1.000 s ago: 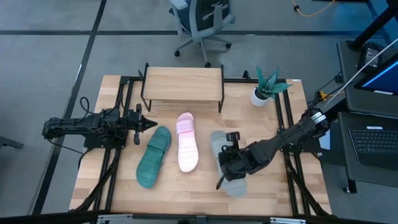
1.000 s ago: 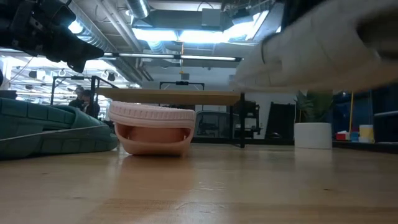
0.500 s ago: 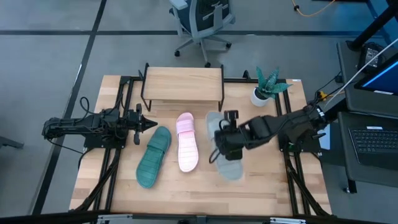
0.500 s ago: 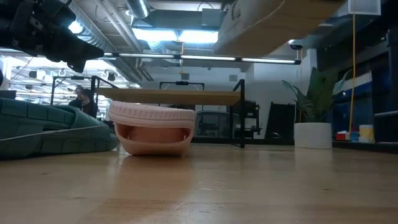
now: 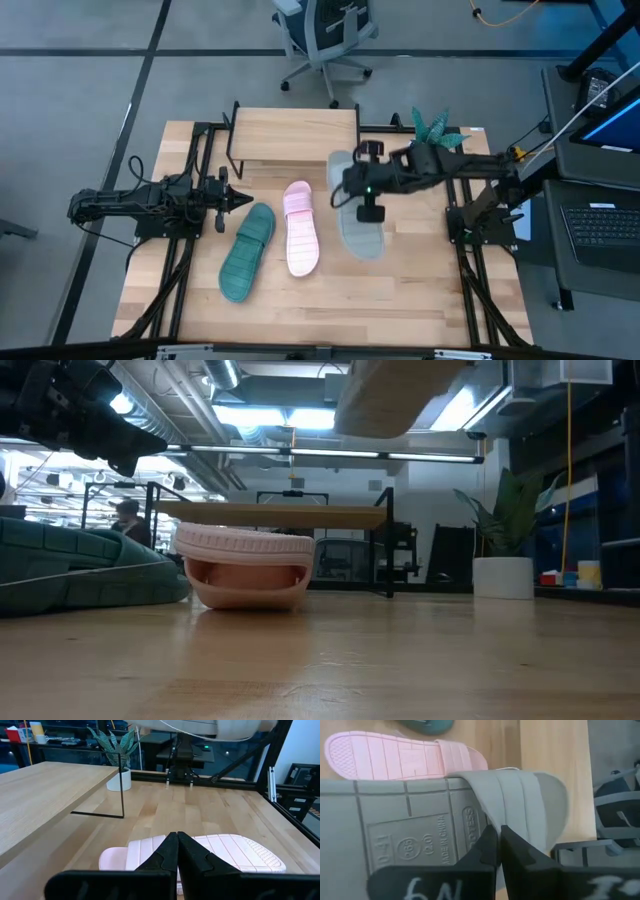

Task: Pick and place slippers onto the shelf
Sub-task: Put the pair of gray slippers on the shelf

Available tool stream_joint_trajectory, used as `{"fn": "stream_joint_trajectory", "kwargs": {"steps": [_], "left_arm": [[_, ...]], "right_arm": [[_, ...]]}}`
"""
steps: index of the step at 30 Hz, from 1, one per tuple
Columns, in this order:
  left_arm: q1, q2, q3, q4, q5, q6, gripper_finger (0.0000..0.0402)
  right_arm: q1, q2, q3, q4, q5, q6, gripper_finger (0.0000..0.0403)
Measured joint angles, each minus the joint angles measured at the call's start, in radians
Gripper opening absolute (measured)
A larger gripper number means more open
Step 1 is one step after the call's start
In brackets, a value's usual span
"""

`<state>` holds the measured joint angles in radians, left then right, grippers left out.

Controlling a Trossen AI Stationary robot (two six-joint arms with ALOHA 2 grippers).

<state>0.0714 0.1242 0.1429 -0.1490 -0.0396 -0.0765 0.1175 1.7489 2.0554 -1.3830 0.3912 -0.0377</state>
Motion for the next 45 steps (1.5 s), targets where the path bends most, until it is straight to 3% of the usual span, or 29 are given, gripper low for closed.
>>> {"fn": "stream_joint_trajectory", "kwargs": {"steps": [13, 22, 26, 45], "left_arm": [[0.0, 0.0, 0.0, 0.0, 0.0, 0.0, 0.0], [0.0, 0.0, 0.0, 0.0, 0.0, 0.0, 0.0], [0.0, 0.0, 0.0, 0.0, 0.0, 0.0, 0.0], [0.0, 0.0, 0.0, 0.001, 0.0, 0.01, 0.0]], "right_arm": [[-0.151, 0.0, 0.011, 0.044, -0.051, -0.138, 0.0009], [-0.287, 0.0, 0.011, 0.177, -0.142, -0.237, 0.0009], [-0.35, 0.001, 0.011, 0.239, -0.232, -0.267, 0.0009], [-0.556, 0.105, 0.012, 0.377, -0.33, -0.368, 0.0009]]}}
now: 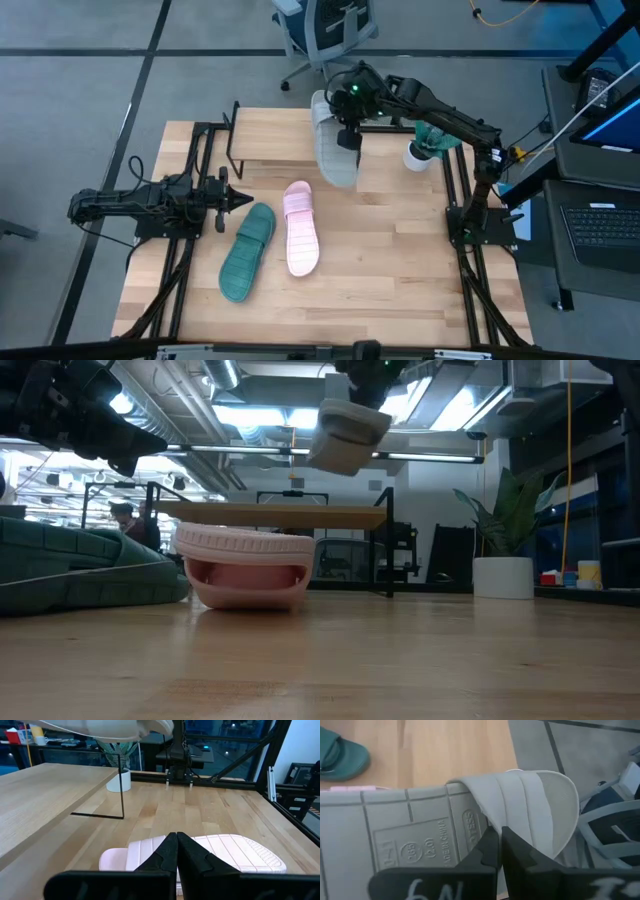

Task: Pick and place slippers onto the shelf
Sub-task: Put the pair of gray slippers on the shelf

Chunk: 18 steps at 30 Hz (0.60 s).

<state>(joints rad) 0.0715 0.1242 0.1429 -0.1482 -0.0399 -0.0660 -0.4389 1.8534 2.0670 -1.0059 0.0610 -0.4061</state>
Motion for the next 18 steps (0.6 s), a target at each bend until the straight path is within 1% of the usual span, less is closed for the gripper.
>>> {"fn": "stream_joint_trajectory", "kwargs": {"steps": [3, 6, 14, 18], "left_arm": [[0.0, 0.0, 0.0, 0.002, 0.0, 0.03, 0.0], [0.0, 0.0, 0.0, 0.003, 0.0, 0.058, 0.0], [0.0, 0.0, 0.0, 0.004, 0.0, 0.06, 0.0], [0.0, 0.0, 0.0, 0.004, 0.0, 0.076, 0.0]], "right_arm": [[-0.024, 0.009, 0.0, 0.017, -0.025, 0.005, 0.0009], [-0.038, 0.012, 0.0, 0.028, -0.028, 0.005, 0.0009], [-0.048, 0.011, 0.0, 0.055, -0.033, 0.003, 0.0009], [-0.055, 0.011, 0.0, 0.073, -0.071, -0.018, 0.0009]]}}
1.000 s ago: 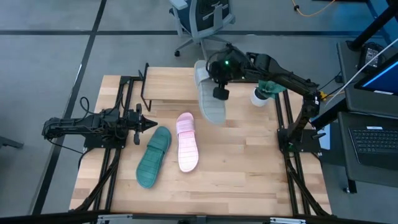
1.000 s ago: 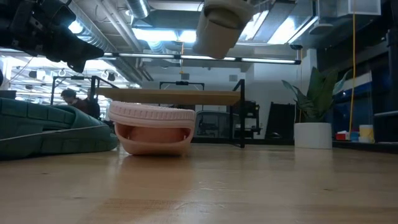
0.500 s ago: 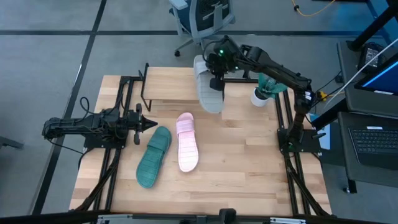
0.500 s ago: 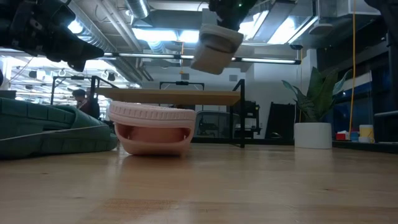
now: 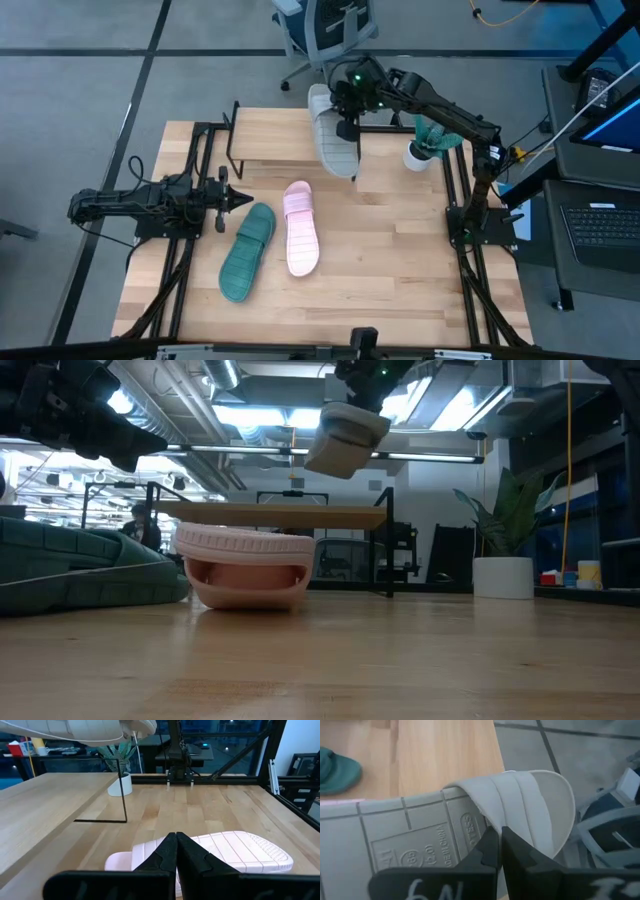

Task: Pick and place slippers onto the shelf
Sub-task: Put the pair of gray slippers on the shelf

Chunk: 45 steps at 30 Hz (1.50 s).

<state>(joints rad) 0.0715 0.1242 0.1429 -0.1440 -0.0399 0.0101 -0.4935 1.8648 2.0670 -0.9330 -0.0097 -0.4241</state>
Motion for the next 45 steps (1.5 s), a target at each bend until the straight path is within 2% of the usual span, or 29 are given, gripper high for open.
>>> {"fn": "stream_joint_trajectory", "kwargs": {"steps": [13, 20, 30, 45], "left_arm": [[0.0, 0.0, 0.0, 0.0, 0.0, 0.001, 0.0], [0.0, 0.0, 0.0, 0.0, 0.0, 0.001, 0.0], [0.0, 0.0, 0.0, 0.0, 0.0, 0.002, 0.0], [0.0, 0.0, 0.0, 0.0, 0.0, 0.002, 0.0]], "right_arm": [[-0.031, 0.088, -0.001, 0.021, -0.011, 0.002, 0.0008], [-0.052, 0.086, -0.001, 0.015, -0.01, 0.054, 0.0008], [-0.055, 0.09, 0.095, -0.135, -0.01, 0.09, 0.0008], [-0.055, 0.091, 0.063, -0.174, -0.009, 0.104, 0.0008]]}}
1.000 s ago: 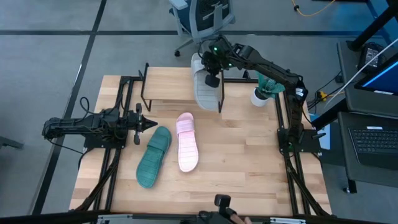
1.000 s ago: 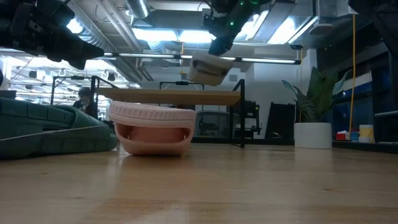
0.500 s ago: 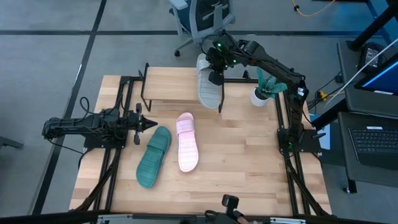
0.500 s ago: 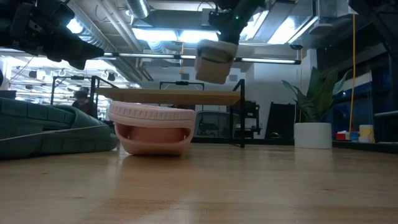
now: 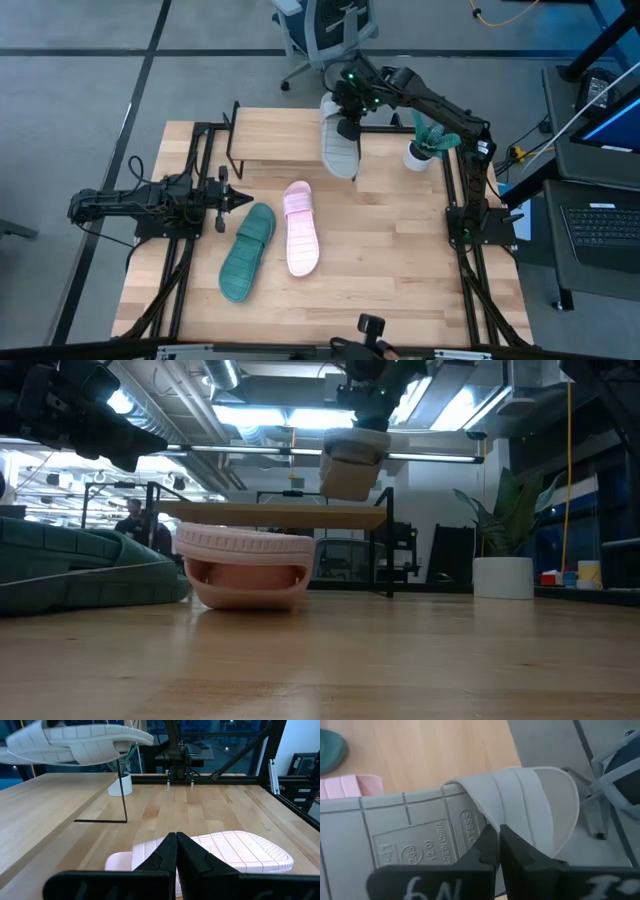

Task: Pick and place slippers onto the shelf
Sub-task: Put the pair of gray slippers on the shelf

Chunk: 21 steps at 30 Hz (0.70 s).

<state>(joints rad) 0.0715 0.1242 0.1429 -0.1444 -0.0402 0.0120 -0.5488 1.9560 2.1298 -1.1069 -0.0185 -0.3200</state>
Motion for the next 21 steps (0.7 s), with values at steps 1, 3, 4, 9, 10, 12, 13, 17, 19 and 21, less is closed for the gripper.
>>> {"fn": "stream_joint_trajectory", "kwargs": {"steps": [1, 3, 4, 9, 10, 12, 13, 17, 19, 21], "left_arm": [[0.0, 0.0, 0.0, 0.0, 0.0, 0.0, 0.0], [0.0, 0.0, 0.0, 0.0, 0.0, 0.0, 0.0], [0.0, 0.0, 0.0, 0.0, 0.0, 0.0, 0.0], [0.0, 0.0, 0.0, 0.0, 0.0, 0.0, 0.0], [0.0, 0.0, 0.0, 0.0, 0.0, 0.0, 0.0], [0.0, 0.0, 0.0, 0.0, 0.0, 0.0, 0.0], [0.0, 0.0, 0.0, 0.0, 0.0, 0.0, 0.0], [0.0, 0.0, 0.0, 0.0, 0.0, 0.0, 0.0], [0.0, 0.0, 0.0, 0.0, 0.0, -0.001, 0.0], [0.0, 0.0, 0.0, 0.0, 0.0, -0.001, 0.0]], "right_arm": [[0.0, 0.0, -0.008, 0.003, 0.0, 0.0, 0.0008], [0.0, 0.0, -0.021, 0.016, 0.0, -0.002, 0.0008], [0.0, 0.0, -0.024, 0.015, 0.0, -0.002, 0.0008], [0.0, 0.0, -0.025, 0.018, 0.0, -0.002, 0.0008], [-0.002, 0.0, -0.025, 0.015, 0.0, -0.001, 0.0008], [-0.005, 0.0, -0.025, 0.013, -0.001, 0.001, 0.0008], [-0.007, 0.0, -0.025, 0.013, 0.0, 0.003, 0.0008], [-0.008, 0.0, -0.025, 0.005, 0.0, 0.024, 0.0008], [-0.008, 0.0, -0.025, -0.004, 0.0, 0.028, 0.0008], [-0.008, 0.0, -0.025, -0.012, 0.0, 0.032, 0.0008]]}}
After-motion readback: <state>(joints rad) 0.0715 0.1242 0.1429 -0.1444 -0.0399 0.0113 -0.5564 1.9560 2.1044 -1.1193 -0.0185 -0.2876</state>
